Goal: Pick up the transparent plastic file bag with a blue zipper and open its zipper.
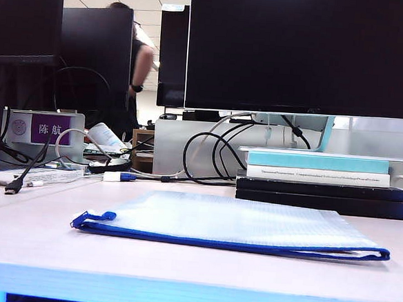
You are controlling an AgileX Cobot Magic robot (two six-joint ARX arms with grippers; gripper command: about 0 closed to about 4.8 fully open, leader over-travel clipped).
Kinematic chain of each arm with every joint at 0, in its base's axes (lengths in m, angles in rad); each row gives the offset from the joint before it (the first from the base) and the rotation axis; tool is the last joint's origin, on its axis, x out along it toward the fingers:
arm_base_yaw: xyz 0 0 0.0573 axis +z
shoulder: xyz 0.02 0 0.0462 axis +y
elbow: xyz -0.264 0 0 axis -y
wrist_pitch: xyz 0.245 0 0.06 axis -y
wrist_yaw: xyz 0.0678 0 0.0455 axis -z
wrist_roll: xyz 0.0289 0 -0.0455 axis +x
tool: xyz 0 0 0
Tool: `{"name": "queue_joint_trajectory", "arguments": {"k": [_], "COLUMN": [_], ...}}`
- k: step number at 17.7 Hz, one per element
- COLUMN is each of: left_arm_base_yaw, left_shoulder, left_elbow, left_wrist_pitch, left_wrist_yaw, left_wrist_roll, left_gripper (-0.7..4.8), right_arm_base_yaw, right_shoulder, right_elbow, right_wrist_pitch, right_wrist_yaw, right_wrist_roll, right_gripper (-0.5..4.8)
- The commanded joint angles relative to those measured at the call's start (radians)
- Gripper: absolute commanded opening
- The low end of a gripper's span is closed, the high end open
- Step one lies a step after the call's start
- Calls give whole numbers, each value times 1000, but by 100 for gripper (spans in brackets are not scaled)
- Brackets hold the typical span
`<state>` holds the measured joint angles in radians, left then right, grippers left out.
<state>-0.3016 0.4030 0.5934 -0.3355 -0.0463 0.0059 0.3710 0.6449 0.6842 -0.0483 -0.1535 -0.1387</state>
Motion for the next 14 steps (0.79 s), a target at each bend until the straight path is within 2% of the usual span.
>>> {"name": "queue_joint_trajectory", "arguments": {"k": [1,3,4,5,6,7,9,10,11,14], "left_arm_base_yaw": [114,169,180,181,181,181,181,181,181,181], "left_shoulder": [-30,-30,-30,-31,-31,-32,-46,-60,-76,-191], "left_elbow": [-48,-54,-54,-55,-62,-76,-107,-137,-164,-267], "left_wrist_pitch": [40,48,52,61,77,96,116,129,143,167], "left_wrist_yaw": [52,48,44,26,16,16,16,14,6,5], "left_wrist_roll": [-45,-72,-103,-108,-108,-108,-108,-112,-113,-153], "left_gripper": [177,154,124,115,114,114,108,88,73,52], "right_arm_base_yaw": [-126,-230,-284,-344,-399,-424,-442,-436,-425,-368], "right_shoulder": [-40,-41,-43,-63,-103,-138,-200,-251,-286,-437], "right_elbow": [-68,-104,-139,-199,-277,-318,-372,-403,-417,-438], "right_wrist_pitch": [35,76,153,283,400,421,409,385,359,169], "right_wrist_yaw": [-121,-259,-347,-370,-330,-294,-242,-200,-145,130], "right_wrist_roll": [43,121,161,244,323,341,349,349,349,348], "right_gripper": [147,137,115,101,68,37,17,-6,-6,-6]}}
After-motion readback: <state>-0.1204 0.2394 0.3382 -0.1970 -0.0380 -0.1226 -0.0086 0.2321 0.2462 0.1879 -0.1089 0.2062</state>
